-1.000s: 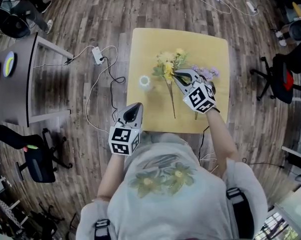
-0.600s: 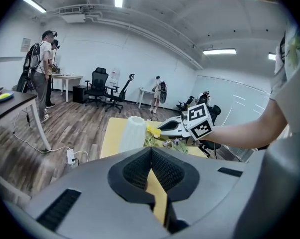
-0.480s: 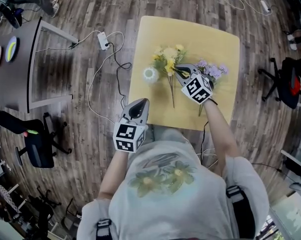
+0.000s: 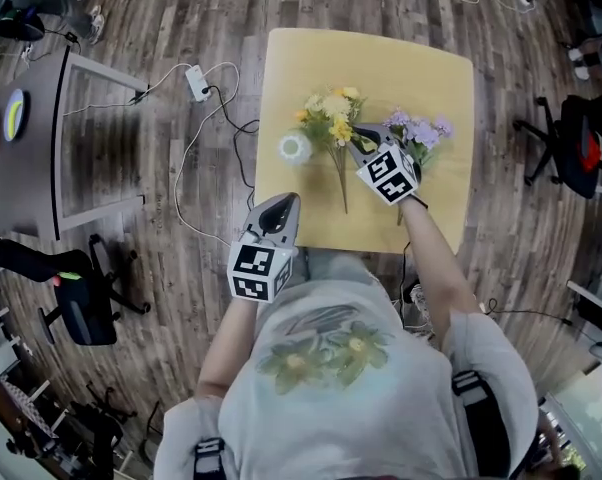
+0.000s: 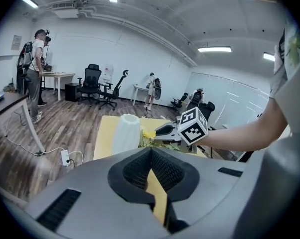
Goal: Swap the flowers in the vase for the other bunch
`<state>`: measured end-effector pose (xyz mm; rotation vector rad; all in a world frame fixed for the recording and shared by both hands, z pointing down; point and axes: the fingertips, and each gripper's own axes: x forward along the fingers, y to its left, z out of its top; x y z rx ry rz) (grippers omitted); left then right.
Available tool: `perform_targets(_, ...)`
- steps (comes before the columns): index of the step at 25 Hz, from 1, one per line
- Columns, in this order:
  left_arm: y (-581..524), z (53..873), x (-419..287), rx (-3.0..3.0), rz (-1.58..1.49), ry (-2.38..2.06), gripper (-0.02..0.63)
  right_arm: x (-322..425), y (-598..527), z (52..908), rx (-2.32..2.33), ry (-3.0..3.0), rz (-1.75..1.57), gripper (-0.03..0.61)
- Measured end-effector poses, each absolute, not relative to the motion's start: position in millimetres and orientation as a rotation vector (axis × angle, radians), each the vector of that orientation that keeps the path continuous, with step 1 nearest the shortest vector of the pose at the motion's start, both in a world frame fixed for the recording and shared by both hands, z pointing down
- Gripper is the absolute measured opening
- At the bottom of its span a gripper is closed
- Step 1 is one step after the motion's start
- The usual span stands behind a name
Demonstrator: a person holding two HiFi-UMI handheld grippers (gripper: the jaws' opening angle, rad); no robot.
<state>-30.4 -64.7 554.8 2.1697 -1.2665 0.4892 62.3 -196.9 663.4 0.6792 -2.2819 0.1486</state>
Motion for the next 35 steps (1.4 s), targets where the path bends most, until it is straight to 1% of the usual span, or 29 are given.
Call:
perform_targets(6, -70, 557, -32, 2.198, 0.497, -1.222, 0.018, 67, -199, 649, 0.764, -2.29, 0.166, 0.083)
perform_targets(21, -76, 529, -21, 2.344, 0.475, -1.109, 0.018, 115, -174, 582, 1.085, -2.267, 0.214, 0.083)
perform_targets(25, -81, 515, -5, 2.41, 0.453, -1.056, 0.018, 130, -162, 572, 1.147, -2.244, 0.228, 0.083)
perform_targets(35, -87, 490, 64, 2.542, 0.426, -0.865, 0.018, 179, -139, 558, 1.303, -2.168, 0.292, 0.083)
